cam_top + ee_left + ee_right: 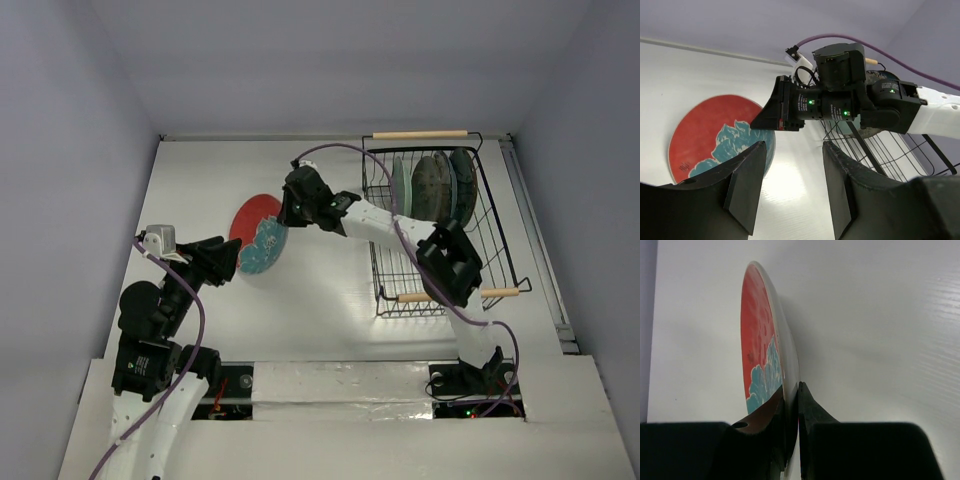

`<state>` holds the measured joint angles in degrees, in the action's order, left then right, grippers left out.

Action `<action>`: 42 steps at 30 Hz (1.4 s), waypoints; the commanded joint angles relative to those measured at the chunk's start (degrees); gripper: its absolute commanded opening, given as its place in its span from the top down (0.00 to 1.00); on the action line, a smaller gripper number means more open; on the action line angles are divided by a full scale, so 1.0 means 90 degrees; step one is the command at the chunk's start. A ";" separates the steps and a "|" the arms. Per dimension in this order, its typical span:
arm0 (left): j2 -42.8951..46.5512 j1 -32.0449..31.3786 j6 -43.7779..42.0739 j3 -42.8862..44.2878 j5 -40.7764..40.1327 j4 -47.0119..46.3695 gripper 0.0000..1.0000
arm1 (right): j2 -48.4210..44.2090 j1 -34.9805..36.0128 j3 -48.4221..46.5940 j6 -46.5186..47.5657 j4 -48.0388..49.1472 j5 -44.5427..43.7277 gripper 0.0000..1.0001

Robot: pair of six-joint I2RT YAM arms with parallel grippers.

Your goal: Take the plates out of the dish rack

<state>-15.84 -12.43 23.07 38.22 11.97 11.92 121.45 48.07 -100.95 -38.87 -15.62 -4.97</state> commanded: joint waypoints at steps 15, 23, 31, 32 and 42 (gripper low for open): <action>0.0011 -0.0045 0.0054 0.0011 0.0018 -0.0221 0.54 | -0.0164 -0.0019 0.1665 -0.0876 0.2477 -0.0658 0.66; -0.0008 -0.0045 0.0054 0.0002 0.0028 -0.0221 0.54 | -0.0018 -0.0019 0.1763 -0.0866 0.2214 -0.0746 0.51; -0.0018 -0.0045 0.0054 0.0002 0.0028 -0.0221 0.54 | -0.0563 -0.0019 0.1861 -0.0535 0.1999 -0.0853 0.24; -0.0018 -0.0045 0.0054 0.0002 0.0028 -0.0221 0.54 | -0.0671 -0.0019 0.1861 -0.0418 0.1970 -0.0863 0.21; -0.0037 -0.0045 0.0054 0.0002 0.0028 -0.0212 0.54 | -0.2681 0.0039 0.2133 0.0481 0.1159 -0.1331 0.34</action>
<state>-15.84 -12.43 23.11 38.22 11.97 11.92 105.06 47.88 -83.24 -38.65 -4.19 -12.67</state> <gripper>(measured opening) 0.455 0.722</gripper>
